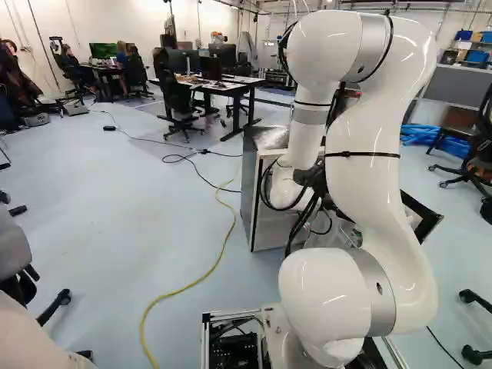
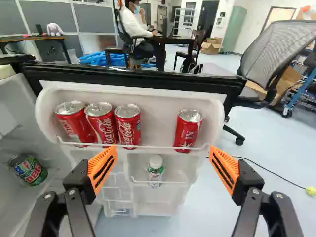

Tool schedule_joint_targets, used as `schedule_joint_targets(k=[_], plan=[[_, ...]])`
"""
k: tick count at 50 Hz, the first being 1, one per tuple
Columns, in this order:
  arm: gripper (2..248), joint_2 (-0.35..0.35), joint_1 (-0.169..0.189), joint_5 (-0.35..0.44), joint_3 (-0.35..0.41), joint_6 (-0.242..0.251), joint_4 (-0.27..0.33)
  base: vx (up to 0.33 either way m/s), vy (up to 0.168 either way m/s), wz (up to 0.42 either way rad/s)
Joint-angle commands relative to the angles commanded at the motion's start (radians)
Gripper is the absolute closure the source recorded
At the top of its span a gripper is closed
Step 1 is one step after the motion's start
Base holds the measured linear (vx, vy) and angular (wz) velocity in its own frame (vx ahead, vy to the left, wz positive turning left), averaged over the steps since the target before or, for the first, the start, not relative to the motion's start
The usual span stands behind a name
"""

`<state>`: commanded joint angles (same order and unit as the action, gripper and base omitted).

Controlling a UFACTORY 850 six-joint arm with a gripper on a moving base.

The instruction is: Grab a drink from the fridge

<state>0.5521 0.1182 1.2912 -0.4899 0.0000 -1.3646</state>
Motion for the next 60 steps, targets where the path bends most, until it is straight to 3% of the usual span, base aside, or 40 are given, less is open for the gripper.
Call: schedule_joint_targets(k=[41, 60], plan=[[3, 0.015, 0.014, -0.012, -0.037, 0.000, -0.153, 0.000, 0.000, 0.000], [3, 0.033, 0.042, -0.015, -0.084, 0.000, -0.165, 0.000, 0.000, 0.000]])
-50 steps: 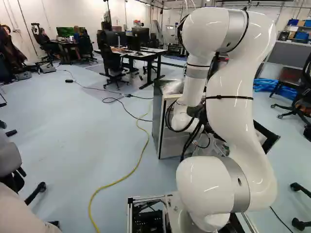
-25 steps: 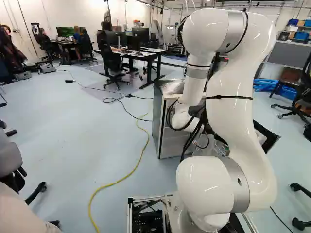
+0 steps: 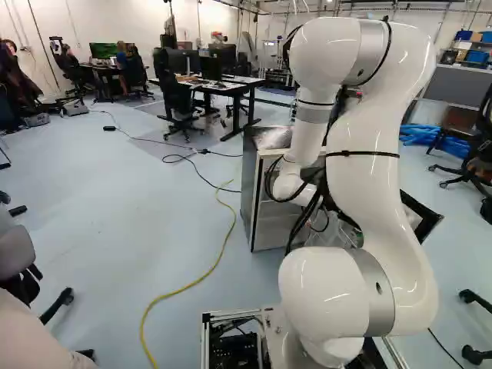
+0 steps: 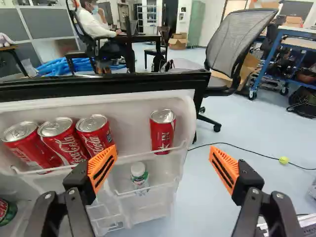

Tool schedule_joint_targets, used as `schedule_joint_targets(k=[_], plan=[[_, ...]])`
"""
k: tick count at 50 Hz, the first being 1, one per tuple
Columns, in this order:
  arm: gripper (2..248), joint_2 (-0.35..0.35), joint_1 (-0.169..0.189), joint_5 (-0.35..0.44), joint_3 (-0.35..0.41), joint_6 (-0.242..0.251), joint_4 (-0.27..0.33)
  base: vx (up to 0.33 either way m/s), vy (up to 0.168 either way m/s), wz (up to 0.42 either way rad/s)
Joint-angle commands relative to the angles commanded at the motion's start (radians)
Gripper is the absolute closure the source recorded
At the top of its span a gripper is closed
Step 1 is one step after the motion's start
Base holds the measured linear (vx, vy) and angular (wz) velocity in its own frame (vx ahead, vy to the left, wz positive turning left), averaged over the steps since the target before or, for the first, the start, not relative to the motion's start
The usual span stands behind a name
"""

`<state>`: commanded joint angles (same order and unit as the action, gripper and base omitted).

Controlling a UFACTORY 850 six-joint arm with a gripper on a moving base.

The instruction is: Grab a drink from the fridge

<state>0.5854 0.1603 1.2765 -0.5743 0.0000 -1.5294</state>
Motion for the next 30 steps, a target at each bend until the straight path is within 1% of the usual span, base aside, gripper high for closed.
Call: schedule_joint_targets(k=[18, 30], plan=[[3, 0.025, 0.053, 0.000, -0.062, 0.000, 0.000, 0.000, 0.000, 0.000], [3, 0.034, 0.081, 0.000, -0.083, 0.000, 0.000, 0.000, 0.000, 0.000]])
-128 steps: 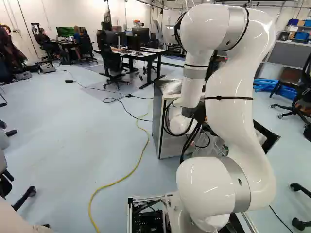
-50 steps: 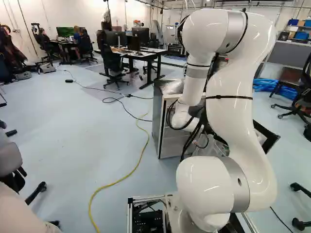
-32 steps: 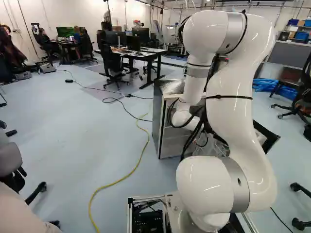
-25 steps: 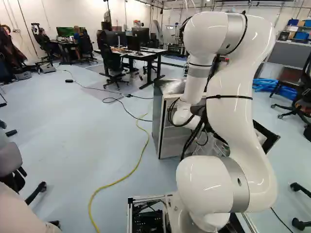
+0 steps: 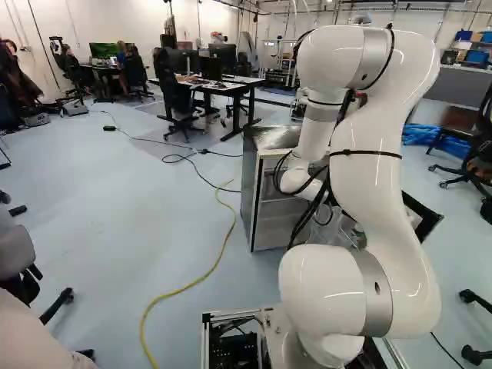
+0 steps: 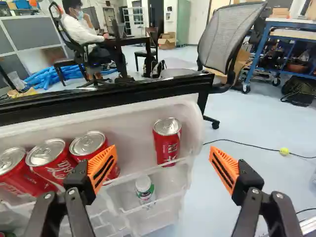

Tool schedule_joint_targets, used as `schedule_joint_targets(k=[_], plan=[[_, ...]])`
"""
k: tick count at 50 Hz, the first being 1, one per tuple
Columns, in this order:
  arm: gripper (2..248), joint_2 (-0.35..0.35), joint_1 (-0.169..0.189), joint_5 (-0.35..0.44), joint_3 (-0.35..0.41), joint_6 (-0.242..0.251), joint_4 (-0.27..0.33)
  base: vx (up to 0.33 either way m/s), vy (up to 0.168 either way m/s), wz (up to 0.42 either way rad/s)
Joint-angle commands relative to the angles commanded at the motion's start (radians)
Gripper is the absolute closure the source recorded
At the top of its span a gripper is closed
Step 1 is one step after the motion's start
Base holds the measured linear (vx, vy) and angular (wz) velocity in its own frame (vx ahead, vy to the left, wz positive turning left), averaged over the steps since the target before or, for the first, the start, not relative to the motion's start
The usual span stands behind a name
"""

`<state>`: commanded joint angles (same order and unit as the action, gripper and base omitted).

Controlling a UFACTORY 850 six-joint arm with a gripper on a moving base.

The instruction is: Grab a drink from the fridge

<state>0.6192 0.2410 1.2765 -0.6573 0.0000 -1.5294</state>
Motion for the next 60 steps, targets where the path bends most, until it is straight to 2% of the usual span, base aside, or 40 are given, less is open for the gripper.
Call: schedule_joint_targets(k=[16, 60], plan=[[3, -0.001, 0.010, 0.000, 0.003, 0.000, 0.009, 0.000, 0.000, 0.000], [3, -0.006, 0.047, 0.000, 0.014, 0.000, 0.107, 0.000, 0.000, 0.000]])
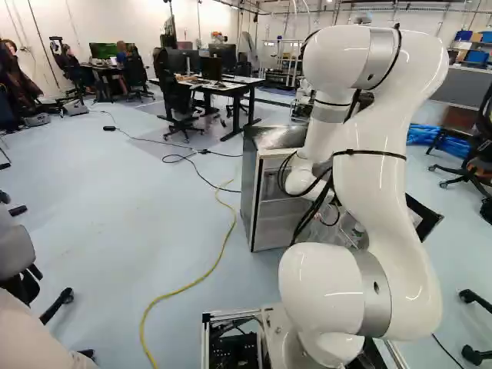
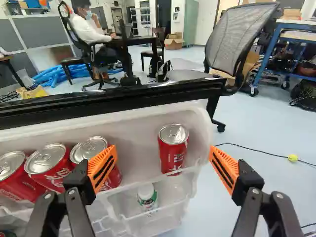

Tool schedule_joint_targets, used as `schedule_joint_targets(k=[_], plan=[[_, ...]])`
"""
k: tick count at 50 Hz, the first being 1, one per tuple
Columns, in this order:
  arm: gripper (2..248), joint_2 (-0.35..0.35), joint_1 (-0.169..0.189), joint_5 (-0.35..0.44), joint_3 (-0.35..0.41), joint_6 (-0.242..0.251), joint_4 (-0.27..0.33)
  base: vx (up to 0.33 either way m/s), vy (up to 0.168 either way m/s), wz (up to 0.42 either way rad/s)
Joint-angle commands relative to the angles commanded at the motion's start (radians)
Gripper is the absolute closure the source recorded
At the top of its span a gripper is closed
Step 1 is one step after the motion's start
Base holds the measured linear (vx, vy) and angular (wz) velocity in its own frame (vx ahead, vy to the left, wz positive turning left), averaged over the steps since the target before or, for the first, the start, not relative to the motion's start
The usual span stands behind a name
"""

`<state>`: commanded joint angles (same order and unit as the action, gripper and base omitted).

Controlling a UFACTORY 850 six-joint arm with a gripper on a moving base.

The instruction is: Grab a drink from the fridge

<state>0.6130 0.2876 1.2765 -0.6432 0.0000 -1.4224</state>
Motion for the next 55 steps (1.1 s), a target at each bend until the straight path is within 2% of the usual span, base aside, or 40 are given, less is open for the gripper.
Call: schedule_joint_targets(k=[30, 45, 50, 51, 55], plan=[[3, -0.003, 0.039, 0.000, 0.007, 0.000, 0.067, 0.000, 0.000, 0.000], [3, -0.004, 0.043, 0.000, 0.007, 0.000, 0.073, 0.000, 0.000, 0.000], [8, -0.004, 0.043, 0.000, 0.007, 0.000, 0.073, 0.000, 0.000, 0.000], [21, -0.004, 0.043, 0.000, 0.007, 0.000, 0.073, 0.000, 0.000, 0.000], [21, -0.004, 0.043, 0.000, 0.007, 0.000, 0.073, 0.000, 0.000, 0.000]])
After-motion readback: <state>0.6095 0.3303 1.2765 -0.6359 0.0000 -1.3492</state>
